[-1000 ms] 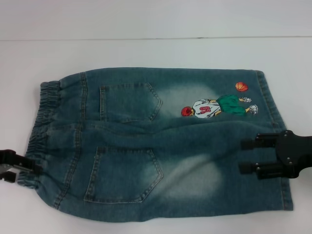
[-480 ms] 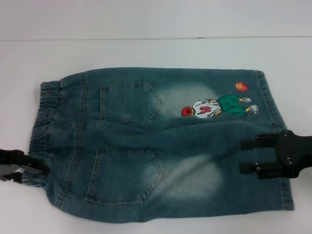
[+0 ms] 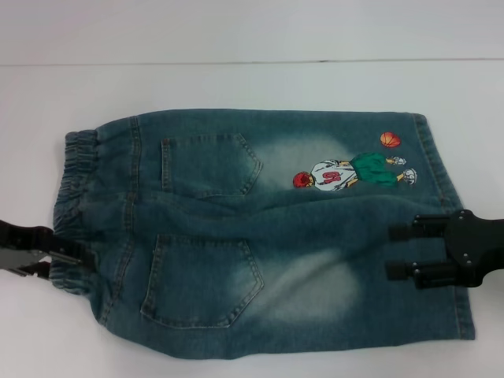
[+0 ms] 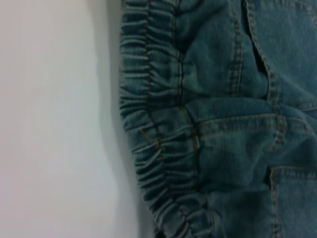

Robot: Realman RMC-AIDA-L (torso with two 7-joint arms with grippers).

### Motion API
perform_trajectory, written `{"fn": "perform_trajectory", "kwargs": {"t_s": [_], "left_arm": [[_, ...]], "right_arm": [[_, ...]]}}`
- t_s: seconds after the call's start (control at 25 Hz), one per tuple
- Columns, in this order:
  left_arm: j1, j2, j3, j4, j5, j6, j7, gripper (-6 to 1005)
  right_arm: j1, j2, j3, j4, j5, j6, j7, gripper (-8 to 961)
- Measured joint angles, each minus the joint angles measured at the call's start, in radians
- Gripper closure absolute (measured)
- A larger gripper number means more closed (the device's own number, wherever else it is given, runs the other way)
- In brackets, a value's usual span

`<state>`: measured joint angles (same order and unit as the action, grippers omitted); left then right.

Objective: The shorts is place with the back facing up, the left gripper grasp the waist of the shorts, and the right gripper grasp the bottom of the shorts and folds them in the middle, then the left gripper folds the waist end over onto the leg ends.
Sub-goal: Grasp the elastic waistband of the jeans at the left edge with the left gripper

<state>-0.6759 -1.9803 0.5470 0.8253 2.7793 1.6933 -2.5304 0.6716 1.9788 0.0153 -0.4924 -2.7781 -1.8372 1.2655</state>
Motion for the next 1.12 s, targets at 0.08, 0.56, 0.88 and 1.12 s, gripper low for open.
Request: {"fn": "perform_trajectory", "kwargs": {"t_s": [0.08, 0.56, 0.88, 1.12], "left_arm": [[-0.001, 0.0, 0.001, 0.0, 0.0, -0.006, 0.002, 207], [0.005, -0.007, 0.031, 0.005, 0.008, -0.007, 0.058, 448], [-0.003, -0.002, 0.031, 0.009, 0.009, 0.002, 0.057, 643], [-0.012, 0.0, 0.031, 0.009, 0.01, 0.012, 0.055, 933]], "right_arm": [[0.0, 0.0, 0.0, 0.0, 0.0, 0.003, 0.0, 157], [0.0, 0.0, 0.0, 0.0, 0.0, 0.023, 0.0, 158], [0.004, 0.0, 0.0, 0.0, 0.002, 0.026, 0.002, 159], [0.018, -0.012, -0.001, -0.002, 0.003, 0.012, 0.055, 159]]}}
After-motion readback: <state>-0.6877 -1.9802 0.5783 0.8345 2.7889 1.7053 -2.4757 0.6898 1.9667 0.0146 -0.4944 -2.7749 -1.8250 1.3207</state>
